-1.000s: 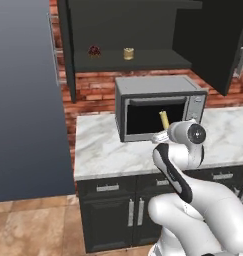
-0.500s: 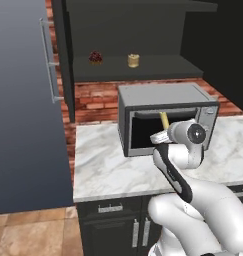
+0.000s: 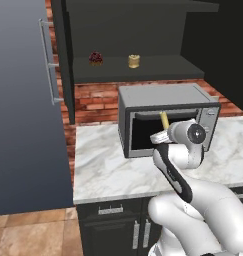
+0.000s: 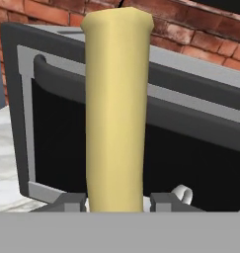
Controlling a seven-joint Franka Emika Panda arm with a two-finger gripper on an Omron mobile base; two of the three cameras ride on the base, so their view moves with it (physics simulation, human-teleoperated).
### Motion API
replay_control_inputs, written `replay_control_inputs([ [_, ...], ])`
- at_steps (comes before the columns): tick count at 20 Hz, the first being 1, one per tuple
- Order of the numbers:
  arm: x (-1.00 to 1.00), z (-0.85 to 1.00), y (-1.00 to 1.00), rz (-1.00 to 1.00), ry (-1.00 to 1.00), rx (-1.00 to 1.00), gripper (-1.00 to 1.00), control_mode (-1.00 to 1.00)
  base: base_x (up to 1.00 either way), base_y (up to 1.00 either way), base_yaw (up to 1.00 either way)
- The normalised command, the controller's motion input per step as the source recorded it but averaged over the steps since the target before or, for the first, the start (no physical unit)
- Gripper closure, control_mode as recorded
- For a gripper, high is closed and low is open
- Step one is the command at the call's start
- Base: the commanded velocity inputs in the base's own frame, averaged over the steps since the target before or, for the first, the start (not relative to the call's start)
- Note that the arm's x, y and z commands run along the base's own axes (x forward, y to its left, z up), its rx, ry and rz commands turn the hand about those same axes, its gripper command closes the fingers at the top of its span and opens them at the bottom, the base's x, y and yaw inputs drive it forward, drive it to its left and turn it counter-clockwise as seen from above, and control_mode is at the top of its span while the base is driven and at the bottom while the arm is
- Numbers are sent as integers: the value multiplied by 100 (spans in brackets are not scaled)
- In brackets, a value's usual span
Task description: Pick the candle and candle from the dining table and place them in the open cabinet. Close the cabinet after placing the objects.
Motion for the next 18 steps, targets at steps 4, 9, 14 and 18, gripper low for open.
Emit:
replay_control_inputs([
  [4,0,0,0,0,0,0,100,100,0,0,0],
  [9,0,0,0,0,0,0,100,100,0,0,0],
  [14,0,18,0,0,-1,0,100,-100,0,0,0],
  [18,4,34,0,-3,0,0,100,-100,0,0,0],
])
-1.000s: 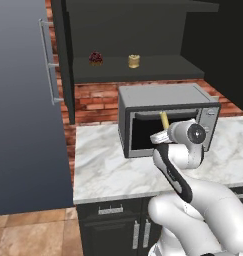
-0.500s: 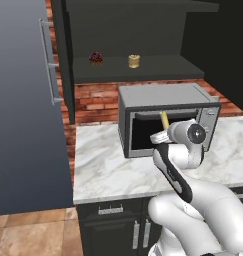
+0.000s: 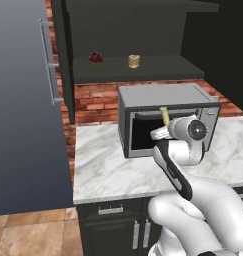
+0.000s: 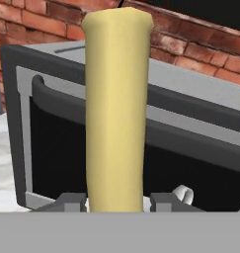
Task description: Pick the candle and candle from the dining table and place them in the open cabinet. Close the cabinet after placing the objects.
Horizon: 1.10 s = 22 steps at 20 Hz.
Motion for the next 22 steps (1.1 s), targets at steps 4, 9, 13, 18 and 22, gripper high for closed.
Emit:
replay_control_inputs([
  [4,27,33,0,-8,3,4,100,-100,0,0,0],
  [9,19,35,2,-15,5,5,100,-100,0,0,0],
  [13,12,51,0,-16,0,12,100,-100,0,0,0],
  [18,4,44,0,-12,0,13,100,-100,0,0,0],
  [22,0,42,0,-2,-8,8,100,-100,0,0,0],
])
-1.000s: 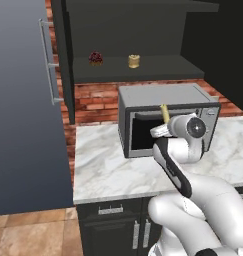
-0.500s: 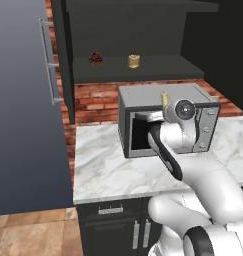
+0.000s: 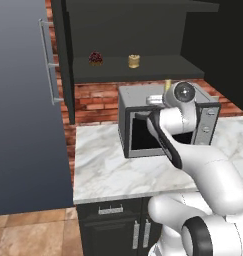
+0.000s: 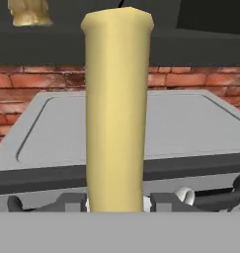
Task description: Pick the candle and candle from the dining table and place them in the open cabinet. Close the cabinet after placing the objects.
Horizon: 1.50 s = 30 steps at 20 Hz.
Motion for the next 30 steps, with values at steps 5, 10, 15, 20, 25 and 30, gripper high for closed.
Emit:
replay_control_inputs([
  [5,7,33,0,0,-12,0,100,-100,0,0,0],
  [10,0,28,0,0,-17,0,100,-100,0,0,0],
  [15,0,34,0,0,-17,0,100,-100,0,0,0],
  [20,0,11,0,0,-1,7,100,-100,0,0,0],
  [25,1,25,0,0,5,7,100,-100,0,0,0],
  [30,0,56,0,1,0,2,100,-100,0,0,0],
])
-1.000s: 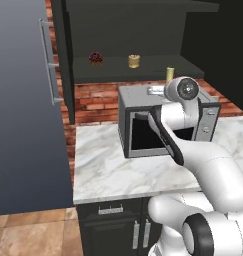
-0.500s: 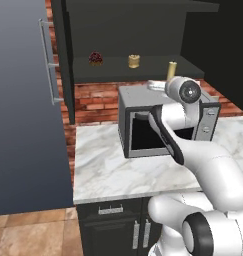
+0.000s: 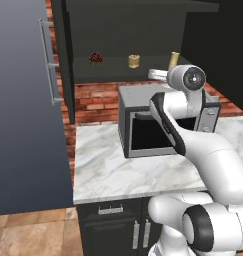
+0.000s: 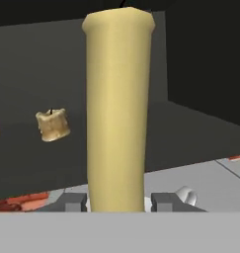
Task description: Pick the candle and candle from the dining table and place them in the open cabinet. Close the cabinet after placing the objects.
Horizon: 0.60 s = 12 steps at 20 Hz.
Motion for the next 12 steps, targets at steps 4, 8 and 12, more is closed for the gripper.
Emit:
replay_control_inputs([
  [4,2,31,0,3,0,0,100,-100,0,0,0],
  [8,13,1,-5,4,1,0,100,-100,0,0,0],
  [12,21,0,-10,4,0,-1,100,-100,0,0,0],
])
